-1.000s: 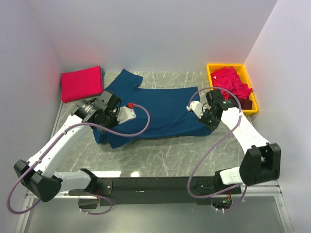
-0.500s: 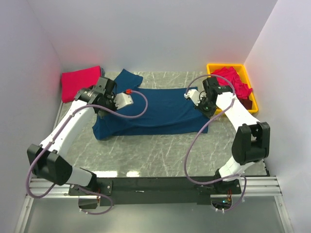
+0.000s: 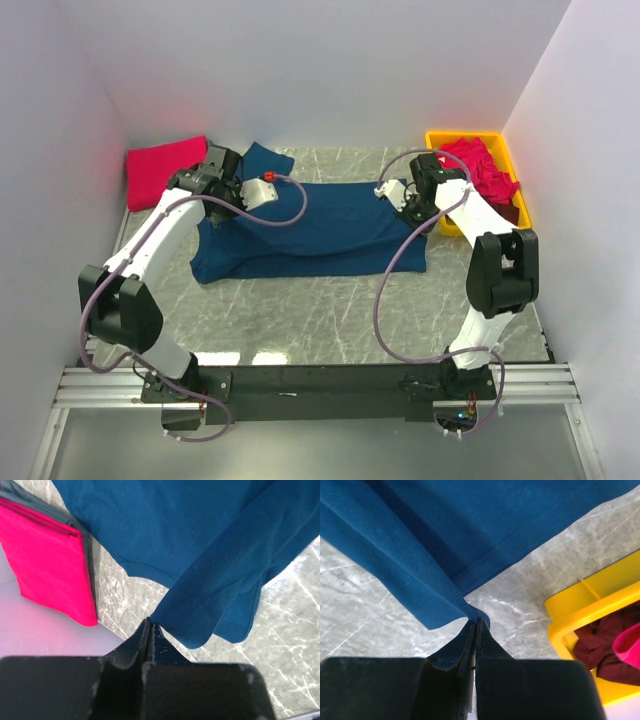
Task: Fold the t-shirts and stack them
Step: Fold the tshirt
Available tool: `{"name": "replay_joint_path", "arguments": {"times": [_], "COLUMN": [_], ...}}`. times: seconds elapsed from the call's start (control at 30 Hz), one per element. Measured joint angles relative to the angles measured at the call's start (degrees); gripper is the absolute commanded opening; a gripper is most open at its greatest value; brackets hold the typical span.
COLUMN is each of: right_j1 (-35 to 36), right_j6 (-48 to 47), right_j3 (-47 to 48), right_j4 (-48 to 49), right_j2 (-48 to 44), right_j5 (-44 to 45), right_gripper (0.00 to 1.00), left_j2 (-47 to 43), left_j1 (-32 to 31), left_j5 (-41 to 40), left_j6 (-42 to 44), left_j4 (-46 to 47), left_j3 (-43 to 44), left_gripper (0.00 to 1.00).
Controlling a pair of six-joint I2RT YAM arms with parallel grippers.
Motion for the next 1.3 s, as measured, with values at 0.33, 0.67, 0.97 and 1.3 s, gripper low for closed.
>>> {"name": "replay_joint_path", "arguments": {"times": [0.33, 0.67, 0.97, 1.3], "right_j1": [-0.7, -1.4, -1.4, -1.6], "right_j6": [0.0, 0.0, 0.1, 3.2], "right_j3": [1.5, 3.6, 4.5, 5.9], "right_j4": [1.6, 2.6, 2.8, 2.4], "right_j2": [4.9, 7.2, 8.7, 8.8], "right_j5": [0.9, 1.2, 1.3, 1.8], "right_gripper": [0.00, 0.00, 0.00, 0.59], "left_j2": [4.4, 8.1, 10.1, 16.4], "left_j1": [1.8, 2.4, 3.3, 3.8], "left_j5": [1.2, 2.1, 2.4, 4.2], "left_j6": [0.7, 1.4, 1.7, -0.7], "left_j4": [2.6, 4.9, 6.2, 8.3], "left_j3": [2.6, 3.1, 3.4, 8.6], "left_gripper": [0.00, 0.00, 0.01, 0.46]}}
